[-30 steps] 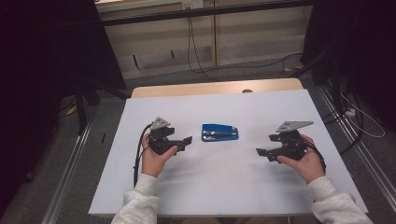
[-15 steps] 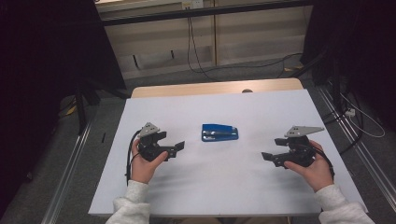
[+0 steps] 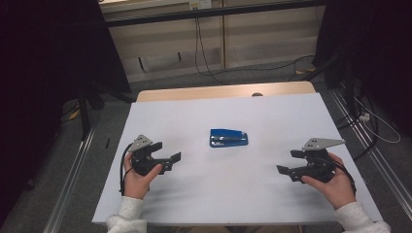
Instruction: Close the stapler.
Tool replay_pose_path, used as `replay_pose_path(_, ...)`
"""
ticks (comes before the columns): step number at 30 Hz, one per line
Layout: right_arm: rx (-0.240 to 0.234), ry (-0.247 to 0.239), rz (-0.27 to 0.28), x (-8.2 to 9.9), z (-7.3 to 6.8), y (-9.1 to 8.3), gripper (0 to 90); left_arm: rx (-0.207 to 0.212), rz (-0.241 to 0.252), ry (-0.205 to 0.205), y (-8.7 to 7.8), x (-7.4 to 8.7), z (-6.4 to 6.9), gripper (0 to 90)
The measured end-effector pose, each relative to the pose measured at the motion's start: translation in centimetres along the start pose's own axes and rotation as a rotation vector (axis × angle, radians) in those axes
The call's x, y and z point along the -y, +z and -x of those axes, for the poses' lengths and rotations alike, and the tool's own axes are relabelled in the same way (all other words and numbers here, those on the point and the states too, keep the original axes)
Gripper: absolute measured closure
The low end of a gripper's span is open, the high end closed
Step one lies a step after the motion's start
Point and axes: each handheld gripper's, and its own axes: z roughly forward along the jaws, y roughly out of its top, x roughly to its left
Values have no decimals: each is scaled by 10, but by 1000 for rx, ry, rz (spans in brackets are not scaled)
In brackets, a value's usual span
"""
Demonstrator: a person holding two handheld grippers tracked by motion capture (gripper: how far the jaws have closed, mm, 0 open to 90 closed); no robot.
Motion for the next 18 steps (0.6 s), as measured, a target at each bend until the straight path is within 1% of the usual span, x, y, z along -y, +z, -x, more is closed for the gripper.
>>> replay_pose_path(1,0,0,0,0,0,0,181,0,0,0,0,0,0,74)
replay_pose_path(3,3,-3,-4,2,-1,-2,180,-8,-5,-6,-6,4,-3,74)
replay_pose_path(6,2,-10,-4,4,-2,-4,179,-9,-1,-16,-13,8,-6,74)
replay_pose_path(8,-2,1,-2,6,-3,-5,177,-14,2,-21,-16,11,-6,72)
replay_pose_path(9,-1,-1,-2,6,-3,-6,177,-14,-2,-22,-18,13,-6,71)
replay_pose_path(12,-2,-1,-3,8,-3,-7,177,-17,-17,-9,-23,19,-7,71)
replay_pose_path(16,-1,-3,-2,9,-2,-7,177,-18,-15,-13,-30,23,-10,67)
replay_pose_path(18,0,2,-5,9,-1,-7,176,-21,-13,-13,-30,24,-10,65)
